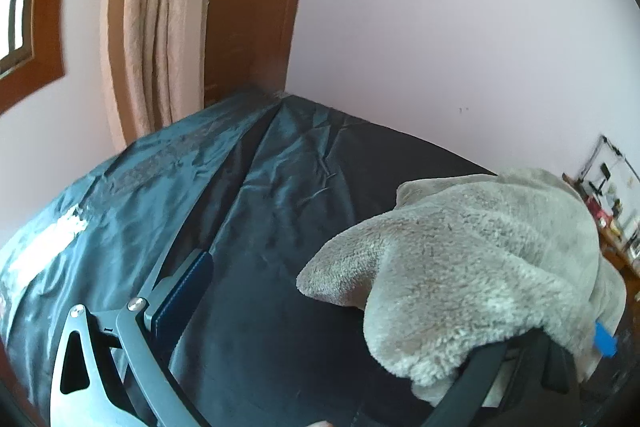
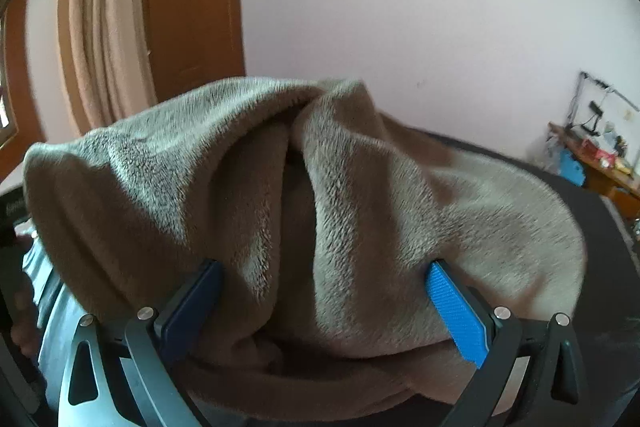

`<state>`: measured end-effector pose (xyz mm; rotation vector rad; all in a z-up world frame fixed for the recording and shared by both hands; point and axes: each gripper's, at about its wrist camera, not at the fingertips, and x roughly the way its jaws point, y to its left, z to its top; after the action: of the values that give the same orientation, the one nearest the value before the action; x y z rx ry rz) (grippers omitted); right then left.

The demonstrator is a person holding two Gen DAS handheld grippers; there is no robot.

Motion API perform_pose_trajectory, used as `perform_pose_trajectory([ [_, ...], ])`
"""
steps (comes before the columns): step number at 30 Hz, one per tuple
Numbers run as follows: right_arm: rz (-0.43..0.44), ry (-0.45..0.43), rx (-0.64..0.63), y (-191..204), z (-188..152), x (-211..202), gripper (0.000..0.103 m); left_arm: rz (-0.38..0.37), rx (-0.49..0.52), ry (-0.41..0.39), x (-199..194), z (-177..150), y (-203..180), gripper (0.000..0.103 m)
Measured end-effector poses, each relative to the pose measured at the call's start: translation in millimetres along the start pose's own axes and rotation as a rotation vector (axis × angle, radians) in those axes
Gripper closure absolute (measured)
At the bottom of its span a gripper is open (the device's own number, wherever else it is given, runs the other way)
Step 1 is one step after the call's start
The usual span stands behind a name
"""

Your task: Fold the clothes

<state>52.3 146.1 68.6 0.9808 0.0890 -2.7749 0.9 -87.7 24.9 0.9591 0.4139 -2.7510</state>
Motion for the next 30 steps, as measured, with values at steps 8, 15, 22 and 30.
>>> perform_pose_trajectory([
  [8, 0.066, 0.046, -0.010, -1.6, -25.7, -3.8, 0.000, 0.003, -0.030, 0.018, 2.7, -1.2, 3.9, 0.000],
  [15, -0.029, -0.086, 0.057, -37.0, -9.5, -36.5, 0.000, -0.006, -0.049, 0.038, 6.8, -1.8, 7.4, 0.000],
  [22, -0.065, -0.062, 0.216, -107.2, 13.2, -8.8, 0.000, -0.011, -0.057, 0.051, 8.7, -2.4, 7.2, 0.000],
  [30, 0.034, 0.126, 0.293, -135.0, 4.8, 50.6, 0.001, -0.009, -0.059, 0.060, 12.8, -2.6, 7.3, 0.000],
])
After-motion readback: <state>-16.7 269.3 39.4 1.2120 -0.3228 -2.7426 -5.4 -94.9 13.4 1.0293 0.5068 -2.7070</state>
